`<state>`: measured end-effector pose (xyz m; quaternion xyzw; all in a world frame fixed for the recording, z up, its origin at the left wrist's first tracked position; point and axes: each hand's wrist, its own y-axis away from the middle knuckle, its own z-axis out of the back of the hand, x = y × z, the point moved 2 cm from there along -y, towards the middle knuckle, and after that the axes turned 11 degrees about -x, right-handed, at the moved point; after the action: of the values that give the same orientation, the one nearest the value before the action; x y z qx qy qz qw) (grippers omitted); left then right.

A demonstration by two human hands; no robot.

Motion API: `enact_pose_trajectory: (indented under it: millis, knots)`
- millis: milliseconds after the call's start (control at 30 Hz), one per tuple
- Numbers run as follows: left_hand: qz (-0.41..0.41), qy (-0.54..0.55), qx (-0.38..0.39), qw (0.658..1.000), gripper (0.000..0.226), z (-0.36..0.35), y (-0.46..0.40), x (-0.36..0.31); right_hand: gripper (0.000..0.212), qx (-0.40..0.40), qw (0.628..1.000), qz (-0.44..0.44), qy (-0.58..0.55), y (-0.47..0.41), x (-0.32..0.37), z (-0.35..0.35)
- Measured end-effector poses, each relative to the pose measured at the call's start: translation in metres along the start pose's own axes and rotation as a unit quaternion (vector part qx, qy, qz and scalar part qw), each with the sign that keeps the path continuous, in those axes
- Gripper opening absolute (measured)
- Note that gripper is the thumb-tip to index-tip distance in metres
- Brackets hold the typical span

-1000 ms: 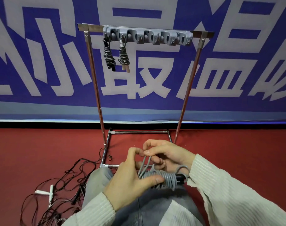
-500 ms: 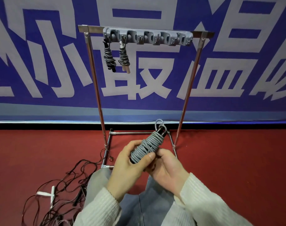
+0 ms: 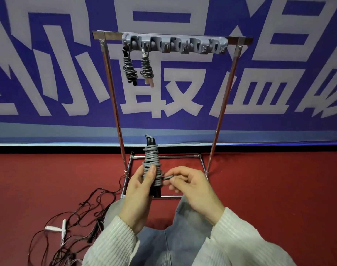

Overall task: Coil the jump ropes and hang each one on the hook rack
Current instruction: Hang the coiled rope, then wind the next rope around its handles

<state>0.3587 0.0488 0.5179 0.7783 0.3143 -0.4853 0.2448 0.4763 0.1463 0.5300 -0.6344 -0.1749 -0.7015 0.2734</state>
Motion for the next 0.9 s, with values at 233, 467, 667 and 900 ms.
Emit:
enact_pose_trajectory:
  millis: [233,467,667,900]
  knots:
    - [0.022,0.025,-0.031,0.999,0.039,-0.002,-0.001,0.007,0.024,-0.079,0.99,0.103,0.059,-0.004,-0.014,-0.01]
    - [-0.059,-0.014,-0.071,0.996,0.032,-0.009,-0.003,0.011,0.023,-0.109,0.986,0.102,-0.067,-0.002,-0.009,-0.023]
    - [0.002,0.089,-0.035,0.995,0.052,-0.013,0.001,0.019,0.01,-0.164,0.968,0.007,-0.188,0.001,-0.01,-0.03]
    - [-0.029,0.042,-0.083,0.995,0.037,-0.01,-0.003,0.024,0.021,-0.145,0.98,0.072,-0.12,0.006,-0.021,-0.034]
